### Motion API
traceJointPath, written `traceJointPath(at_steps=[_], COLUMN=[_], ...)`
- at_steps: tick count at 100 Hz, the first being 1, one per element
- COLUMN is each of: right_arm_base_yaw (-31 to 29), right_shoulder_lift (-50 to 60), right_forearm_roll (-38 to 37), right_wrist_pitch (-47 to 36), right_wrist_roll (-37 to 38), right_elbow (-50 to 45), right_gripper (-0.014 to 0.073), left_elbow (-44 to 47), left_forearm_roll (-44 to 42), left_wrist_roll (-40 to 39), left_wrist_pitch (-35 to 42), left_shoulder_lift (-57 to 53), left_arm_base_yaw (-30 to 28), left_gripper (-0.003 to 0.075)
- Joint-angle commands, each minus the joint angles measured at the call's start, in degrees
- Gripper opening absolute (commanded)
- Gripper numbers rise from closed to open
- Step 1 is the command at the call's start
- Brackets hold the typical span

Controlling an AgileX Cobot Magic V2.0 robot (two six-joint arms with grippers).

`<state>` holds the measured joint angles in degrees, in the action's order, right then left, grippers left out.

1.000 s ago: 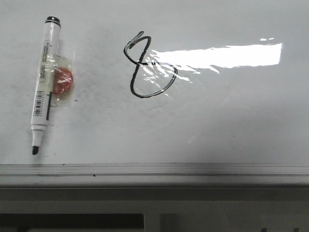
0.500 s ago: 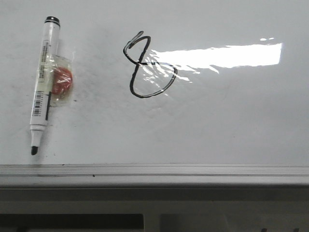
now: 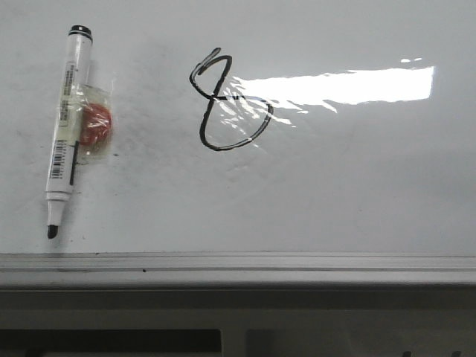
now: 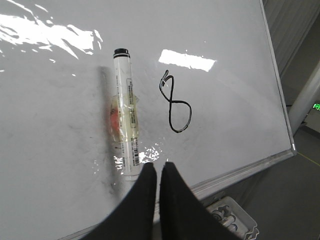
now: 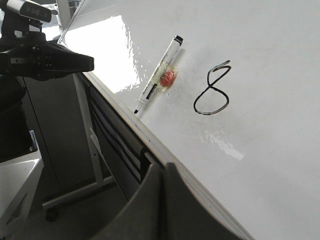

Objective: Write number 8 on whiteboard

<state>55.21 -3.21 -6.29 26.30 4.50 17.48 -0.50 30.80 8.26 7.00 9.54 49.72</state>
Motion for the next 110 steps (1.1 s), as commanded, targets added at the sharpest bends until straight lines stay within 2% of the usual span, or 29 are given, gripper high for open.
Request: traceJointPath(at_steps=[1,7,18,27,43,55,61,72,79,93,110], right_arm_base_yaw=[-0.10,-0.10,-0.10,-0.10,-0.10,-0.10,-0.10,-0.10,-0.10,-0.10,-0.10], right_shoulder_lift=[-0.54,-0.54,-0.54,-0.54,-0.54,-0.54,-0.54,-0.54,-0.54,-0.54,-0.54], right_forearm_roll=[-0.85,-0.85,-0.85,-0.85,-0.85,-0.85,-0.85,-0.85,-0.85,-0.85,-0.85], right_wrist_pitch=[-4.27,-4.27,-4.27,-4.27,-4.27,-4.27,-4.27,-4.27,-4.27,-4.14,-4.14], right_wrist_roll=[-0.16,-0.16,-0.16,-0.16,-0.16,-0.16,-0.16,-0.16,-0.16,-0.16,-0.16], right_elbow=[1.27,1.27,1.27,1.27,1.27,1.27,1.27,1.27,1.27,1.27,1.27], right_gripper=[-0.0063,-0.0063,-0.0063,-0.0063,-0.0063,-0.0064,-0.0063,-0.0063,-0.0063,-0.0063,-0.0063], left_elbow=[0.35,0.56,1.39,2.38,2.38,2.38,2.38,2.38,2.38,2.38,2.38], left_forearm_roll=[-0.43,-1.47,-10.72,-15.44,-15.51,-19.48,-22.61,-30.30,-32.71,-35.38,-34.91], left_wrist_roll=[-0.10,-0.10,-0.10,-0.10,-0.78,-1.05,-4.04,-14.72,-15.62,-15.62,-15.62], left_wrist_pitch=[3.74,3.74,3.74,3.74,-0.68,-3.13,-4.26,-6.09,-6.61,-7.81,-14.03], left_shoulder_lift=[0.48,0.48,0.48,0.48,-0.33,-4.06,-5.77,-8.22,-9.91,-11.42,-11.42], left_arm_base_yaw=[-0.02,-0.13,-2.88,-8.47,-19.74,-27.77,-32.23,-39.40,-43.25,-48.98,-51.00], left_gripper=[-0.0020,-0.0020,-0.0020,-0.0020,-0.0020,-0.0020,-0.0020,-0.0020,-0.0020,-0.0020,-0.0020])
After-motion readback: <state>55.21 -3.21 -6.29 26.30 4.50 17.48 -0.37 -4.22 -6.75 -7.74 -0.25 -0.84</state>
